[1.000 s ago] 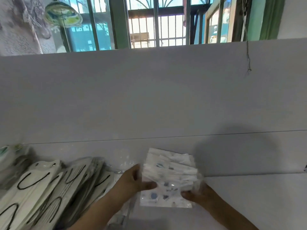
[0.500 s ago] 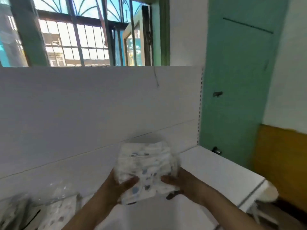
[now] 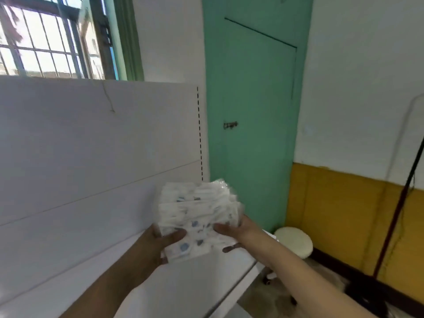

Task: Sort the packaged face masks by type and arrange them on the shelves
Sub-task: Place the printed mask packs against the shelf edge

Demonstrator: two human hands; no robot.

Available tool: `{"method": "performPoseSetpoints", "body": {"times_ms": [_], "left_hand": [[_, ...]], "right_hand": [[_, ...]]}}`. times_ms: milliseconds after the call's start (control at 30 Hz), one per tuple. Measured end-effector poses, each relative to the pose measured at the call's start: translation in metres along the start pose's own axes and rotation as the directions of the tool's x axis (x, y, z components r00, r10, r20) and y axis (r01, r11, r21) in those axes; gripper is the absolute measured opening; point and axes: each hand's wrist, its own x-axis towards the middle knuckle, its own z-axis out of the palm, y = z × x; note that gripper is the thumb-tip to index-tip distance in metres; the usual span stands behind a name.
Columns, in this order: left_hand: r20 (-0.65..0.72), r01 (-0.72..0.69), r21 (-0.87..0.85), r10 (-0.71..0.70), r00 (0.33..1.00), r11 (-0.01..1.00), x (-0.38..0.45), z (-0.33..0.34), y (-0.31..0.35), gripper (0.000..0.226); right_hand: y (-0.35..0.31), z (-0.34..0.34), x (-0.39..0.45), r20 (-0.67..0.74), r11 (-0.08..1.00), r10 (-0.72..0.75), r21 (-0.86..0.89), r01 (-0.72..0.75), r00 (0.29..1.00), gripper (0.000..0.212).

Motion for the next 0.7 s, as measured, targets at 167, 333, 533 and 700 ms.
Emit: {"method": "performPoseSetpoints", "body": {"times_ms": [167, 333, 533, 700], "left_hand": [[-0.060, 0.014, -0.047, -0.017, 0.998, 0.999, 0.064, 0.042, -0.019, 0.048], [-0.173, 0.014, -0.022, -0.017, 0.985, 1.000, 0.107, 0.045, -0.028, 0.074], [-0.377, -0.051, 0.273, 0.155, 0.913, 0.961, 0.142, 0.040, -0.029, 0.050], [-0.513, 0.063, 0.438, 0.192, 0.837, 0.897, 0.187, -0.003, -0.050, 0.087]], "right_hand": [[0.029, -0.075, 0.057, 0.113, 1.000, -0.004, -0.009, 0.005, 0.994, 0.063], [0.039, -0.109, 0.120, 0.264, 0.998, 0.033, -0.067, -0.016, 0.964, 0.045], [0.058, -0.116, 0.204, 0.318, 0.985, 0.042, -0.172, 0.014, 0.947, 0.088], [0.065, -0.117, 0.252, 0.393, 0.993, 0.092, -0.102, -0.056, 0.915, 0.104]]}}
